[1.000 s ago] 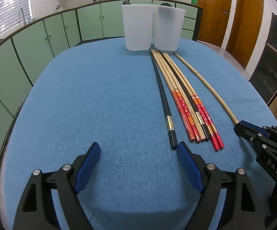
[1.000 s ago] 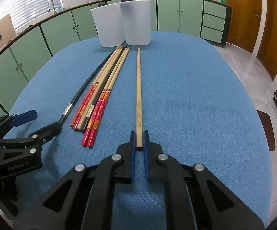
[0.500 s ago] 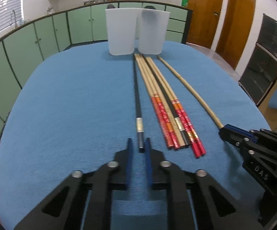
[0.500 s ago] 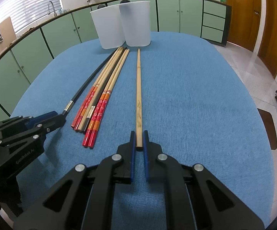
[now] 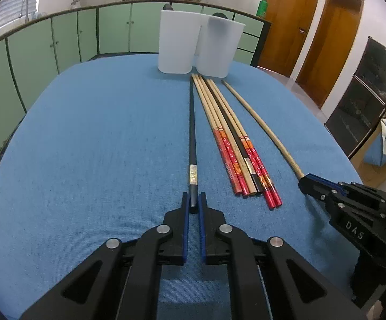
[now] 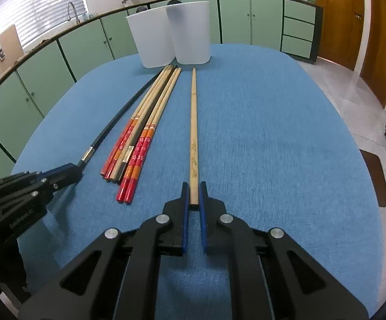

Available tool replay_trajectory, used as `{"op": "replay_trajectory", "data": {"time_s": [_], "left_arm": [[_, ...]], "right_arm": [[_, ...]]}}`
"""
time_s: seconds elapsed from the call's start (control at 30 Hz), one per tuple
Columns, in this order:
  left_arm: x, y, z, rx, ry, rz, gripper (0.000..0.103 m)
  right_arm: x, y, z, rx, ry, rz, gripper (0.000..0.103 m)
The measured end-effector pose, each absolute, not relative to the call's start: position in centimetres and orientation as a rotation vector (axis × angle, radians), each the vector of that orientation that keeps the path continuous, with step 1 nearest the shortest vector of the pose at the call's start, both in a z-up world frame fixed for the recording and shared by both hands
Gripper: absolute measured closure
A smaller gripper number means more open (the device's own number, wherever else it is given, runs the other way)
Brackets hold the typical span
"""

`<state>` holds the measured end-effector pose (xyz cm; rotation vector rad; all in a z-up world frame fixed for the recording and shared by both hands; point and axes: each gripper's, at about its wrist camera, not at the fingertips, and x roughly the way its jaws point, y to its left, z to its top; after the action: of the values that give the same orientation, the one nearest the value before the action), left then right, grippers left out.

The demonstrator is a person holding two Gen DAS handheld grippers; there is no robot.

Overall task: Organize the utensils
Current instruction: 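Carry the wooden chopstick into the holder with the right tool while the left inserts the black chopstick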

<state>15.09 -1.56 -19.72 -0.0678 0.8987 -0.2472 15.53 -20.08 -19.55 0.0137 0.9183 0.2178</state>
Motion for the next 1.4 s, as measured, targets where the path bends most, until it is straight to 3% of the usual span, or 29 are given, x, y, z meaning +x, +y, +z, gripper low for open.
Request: {"op": "replay_trajectory", "data": {"time_s": [0.2, 0.4, 0.47, 0.53, 0.83, 1.4], "left_arm": [[15.2, -1.8, -19.8, -0.055, 0.897, -0.254, 0.087], [15.8, -2.1, -19.8, -0.051, 0.897, -0.245, 0.086], [15.8, -2.3, -19.9, -0.045, 0.896, -0.243, 0.087], [15.8, -2.2, -19.9, -0.045, 0.896, -0.239, 0.096], [14.6, -1.8, -18.0, -0.034, 0.854, -0.232, 0.096], [14.2, 0.3, -2.4, -0.041, 0.518, -0.283, 0.096]], "right_arm": [[15.4, -20.2, -19.5, 0.017, 0.919, 0.217, 0.096], [15.6, -20.3, -19.6, 0.029, 0.921, 0.221, 0.096], [15.6, -20.5, -19.6, 0.037, 0.921, 0.225, 0.096], [15.6, -20.5, -19.6, 0.040, 0.921, 0.226, 0.096], [15.0, -20.8, -18.5, 0.040, 0.893, 0.232, 0.097], [16.6, -23.6, -2.0, 0.080, 0.601, 0.319, 0.097]]}}
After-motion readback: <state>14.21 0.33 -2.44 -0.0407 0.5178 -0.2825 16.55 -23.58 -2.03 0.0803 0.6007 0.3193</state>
